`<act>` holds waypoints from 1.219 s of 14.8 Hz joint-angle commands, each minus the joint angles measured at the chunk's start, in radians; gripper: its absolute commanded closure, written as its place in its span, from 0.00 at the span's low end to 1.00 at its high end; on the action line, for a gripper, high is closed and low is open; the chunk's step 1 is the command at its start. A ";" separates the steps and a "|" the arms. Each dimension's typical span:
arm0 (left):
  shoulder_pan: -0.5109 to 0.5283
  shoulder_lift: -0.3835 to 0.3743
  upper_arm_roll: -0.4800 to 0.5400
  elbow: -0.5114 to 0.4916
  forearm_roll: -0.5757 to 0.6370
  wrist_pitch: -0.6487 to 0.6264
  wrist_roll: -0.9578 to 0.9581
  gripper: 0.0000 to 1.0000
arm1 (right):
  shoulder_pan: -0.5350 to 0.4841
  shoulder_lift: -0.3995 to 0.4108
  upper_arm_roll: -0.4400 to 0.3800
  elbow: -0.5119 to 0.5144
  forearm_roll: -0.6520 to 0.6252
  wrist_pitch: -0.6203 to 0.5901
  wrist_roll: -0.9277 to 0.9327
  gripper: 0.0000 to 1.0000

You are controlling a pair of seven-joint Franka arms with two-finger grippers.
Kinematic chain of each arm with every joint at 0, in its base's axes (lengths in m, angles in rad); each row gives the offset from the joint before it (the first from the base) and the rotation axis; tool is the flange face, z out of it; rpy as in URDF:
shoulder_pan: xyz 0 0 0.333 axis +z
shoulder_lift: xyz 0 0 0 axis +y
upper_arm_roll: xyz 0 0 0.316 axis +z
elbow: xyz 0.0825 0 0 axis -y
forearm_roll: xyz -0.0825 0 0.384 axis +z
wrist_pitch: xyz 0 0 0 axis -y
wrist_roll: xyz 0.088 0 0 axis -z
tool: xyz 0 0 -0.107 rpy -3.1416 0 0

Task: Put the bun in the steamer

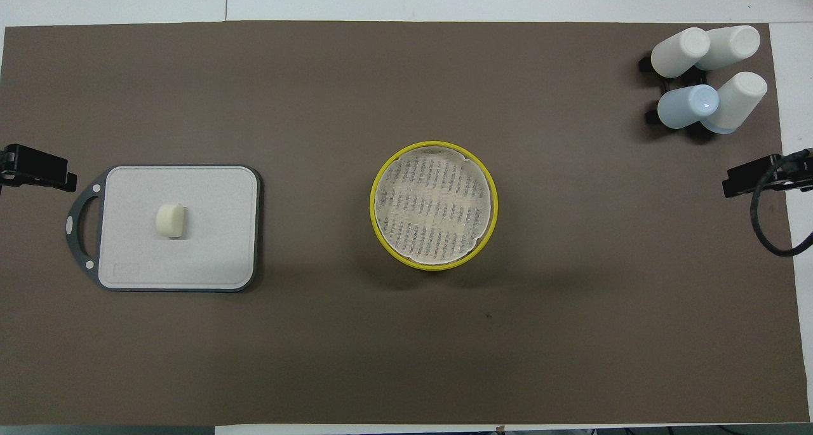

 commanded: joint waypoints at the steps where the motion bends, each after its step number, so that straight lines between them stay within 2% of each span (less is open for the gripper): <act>1: -0.010 -0.017 0.005 -0.015 0.019 0.007 0.007 0.00 | -0.013 -0.003 0.012 0.001 -0.014 0.014 -0.012 0.00; 5: -0.010 -0.017 0.005 -0.021 0.019 0.008 0.007 0.00 | -0.011 -0.010 0.013 -0.013 -0.008 0.001 -0.002 0.00; 7: -0.010 -0.037 0.005 -0.055 0.019 0.008 0.013 0.00 | -0.013 -0.011 0.013 -0.013 -0.008 -0.013 -0.008 0.00; 9: -0.003 -0.046 0.005 -0.084 0.019 0.042 0.012 0.00 | -0.010 -0.013 0.016 -0.013 -0.009 -0.077 -0.013 0.00; 10: -0.001 -0.063 0.005 -0.117 0.019 0.068 0.010 0.00 | -0.007 -0.011 0.021 -0.010 -0.006 -0.059 -0.009 0.00; 13: -0.001 -0.107 0.005 -0.226 0.019 0.143 0.012 0.00 | -0.004 -0.005 0.090 -0.004 0.004 -0.004 0.001 0.00; 15: 0.000 -0.162 0.006 -0.343 0.019 0.230 0.013 0.00 | 0.004 0.019 0.179 0.028 0.029 0.002 0.104 0.00; 17: 0.003 -0.184 0.006 -0.426 0.019 0.289 0.018 0.00 | 0.077 0.129 0.213 0.155 0.020 -0.021 0.203 0.00; 18: 0.005 -0.192 0.006 -0.476 0.019 0.333 0.019 0.00 | 0.145 0.241 0.208 0.276 0.011 -0.068 0.261 0.00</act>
